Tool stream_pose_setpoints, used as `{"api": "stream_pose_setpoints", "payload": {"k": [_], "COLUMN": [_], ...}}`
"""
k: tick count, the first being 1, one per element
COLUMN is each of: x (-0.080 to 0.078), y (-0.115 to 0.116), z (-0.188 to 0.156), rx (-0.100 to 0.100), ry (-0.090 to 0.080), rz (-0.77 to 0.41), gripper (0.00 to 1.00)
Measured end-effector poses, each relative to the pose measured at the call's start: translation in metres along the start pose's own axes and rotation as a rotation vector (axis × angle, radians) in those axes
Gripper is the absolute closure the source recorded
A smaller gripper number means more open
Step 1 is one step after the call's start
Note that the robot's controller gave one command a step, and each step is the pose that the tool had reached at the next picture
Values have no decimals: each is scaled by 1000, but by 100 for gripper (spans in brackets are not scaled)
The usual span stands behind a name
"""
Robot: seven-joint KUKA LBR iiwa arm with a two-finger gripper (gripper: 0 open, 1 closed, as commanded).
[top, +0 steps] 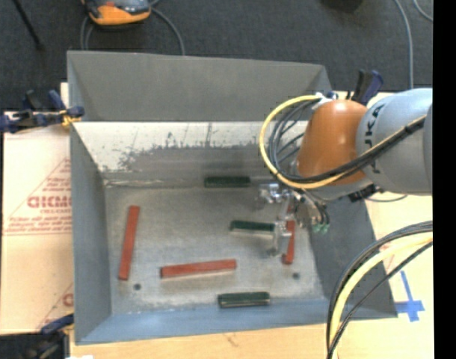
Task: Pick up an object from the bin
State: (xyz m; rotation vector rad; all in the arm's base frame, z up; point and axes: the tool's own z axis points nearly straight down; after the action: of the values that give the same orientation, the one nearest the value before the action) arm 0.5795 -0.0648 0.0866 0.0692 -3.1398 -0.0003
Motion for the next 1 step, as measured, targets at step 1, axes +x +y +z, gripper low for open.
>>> {"api": "stream_pose_setpoints", "payload": {"k": [1], "x": [43], "y": [1], "z": [13], "rx": [0], "ry": [-5], "rz": [180], "gripper": [100]}}
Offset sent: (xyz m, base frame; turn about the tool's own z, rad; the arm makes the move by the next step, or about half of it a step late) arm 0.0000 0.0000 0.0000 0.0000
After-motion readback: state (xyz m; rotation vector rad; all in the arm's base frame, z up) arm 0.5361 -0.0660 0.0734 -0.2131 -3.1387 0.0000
